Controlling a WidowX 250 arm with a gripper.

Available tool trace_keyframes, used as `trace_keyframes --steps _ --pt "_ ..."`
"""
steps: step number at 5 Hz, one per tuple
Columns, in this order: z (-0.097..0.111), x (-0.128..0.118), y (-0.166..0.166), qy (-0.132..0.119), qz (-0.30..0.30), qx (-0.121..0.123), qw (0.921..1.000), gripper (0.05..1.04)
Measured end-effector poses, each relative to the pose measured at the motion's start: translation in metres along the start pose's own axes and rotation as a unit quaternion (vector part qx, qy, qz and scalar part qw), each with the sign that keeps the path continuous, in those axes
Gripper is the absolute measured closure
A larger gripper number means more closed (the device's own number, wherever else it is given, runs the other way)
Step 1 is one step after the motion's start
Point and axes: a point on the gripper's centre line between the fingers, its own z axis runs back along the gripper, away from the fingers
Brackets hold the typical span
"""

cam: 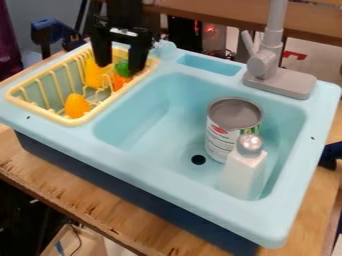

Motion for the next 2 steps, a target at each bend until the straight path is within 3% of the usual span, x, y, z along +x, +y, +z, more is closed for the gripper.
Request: trace_keyframes --steps 1,2 --pt "-0.0010 -0.0013 0.0029 0.000 0.002 -0.018 0.9998 0.137" --pt "-0.0042 -0.0003 0.0045 -0.007 0.002 -0.040 0.9992 0.408"
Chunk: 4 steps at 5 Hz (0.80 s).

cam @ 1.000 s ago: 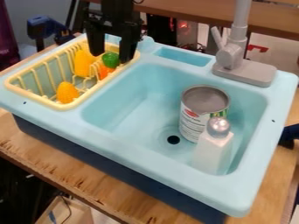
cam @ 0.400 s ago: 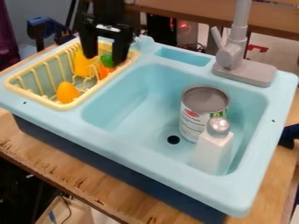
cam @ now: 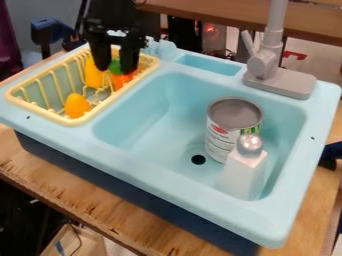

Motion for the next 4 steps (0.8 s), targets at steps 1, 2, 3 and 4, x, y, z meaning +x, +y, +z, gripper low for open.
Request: trace_keyframes --steps 1,2,3,4 --pt "0.001 0.001 0.000 -0.010 0.000 -0.022 0.9997 0.481" --pt "0.004 0.001 -0.002 -0.012 0.007 -0.040 0.9991 0.481" --pt "0.048 -0.008 -0.008 -0.038 0.028 -0.007 0.9988 0.481" --pt "0.100 -0.028 -0.036 -0.076 0.027 0.075 0.9939 0.481"
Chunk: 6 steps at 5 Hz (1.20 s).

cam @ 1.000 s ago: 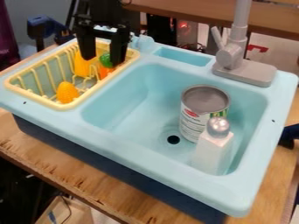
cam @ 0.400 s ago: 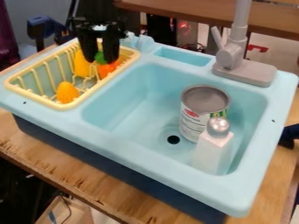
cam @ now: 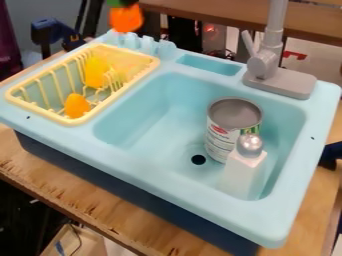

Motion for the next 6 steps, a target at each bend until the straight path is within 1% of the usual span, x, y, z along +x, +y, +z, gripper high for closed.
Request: trace_keyframes --steps 1,2,3,4,5,6 --pt "0.025 -0.015 -0.026 -0.006 -0.027 0.050 0.9984 0.481" --pt "0.019 -0.033 -0.047 0.013 -0.048 0.063 0.9968 0.481" --pt "-0.013 -0.046 -0.055 0.059 -0.061 0.061 0.9945 0.481" --pt "-0.041 -0.060 -0.062 0.098 -0.061 0.047 0.9922 0.481" --pt "-0.067 -0.078 -0.078 0.129 -0.081 0.040 0.9875 0.481" --pt "-0.084 -0.093 -0.092 0.138 -0.105 0.046 0.9839 0.481"
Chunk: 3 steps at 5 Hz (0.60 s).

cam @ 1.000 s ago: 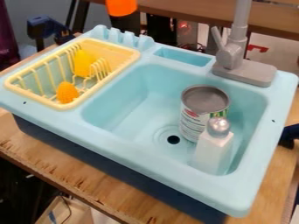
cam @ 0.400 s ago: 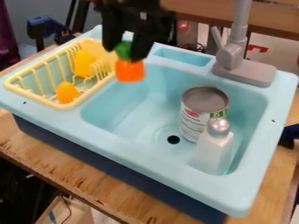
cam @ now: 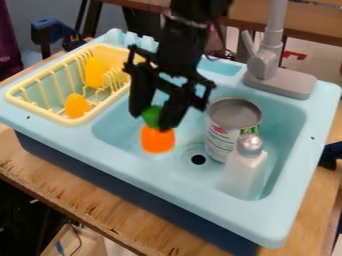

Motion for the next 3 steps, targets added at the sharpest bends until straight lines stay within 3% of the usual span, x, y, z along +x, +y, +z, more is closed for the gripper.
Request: trace_keyframes --steps 1,3 --pt "-0.0087 -0.0012 -0.0045 -0.045 0.005 0.000 0.9990 0.481" --pt "-0.0158 0.0073 0.0030 -0.076 0.028 0.029 0.9963 0.481"
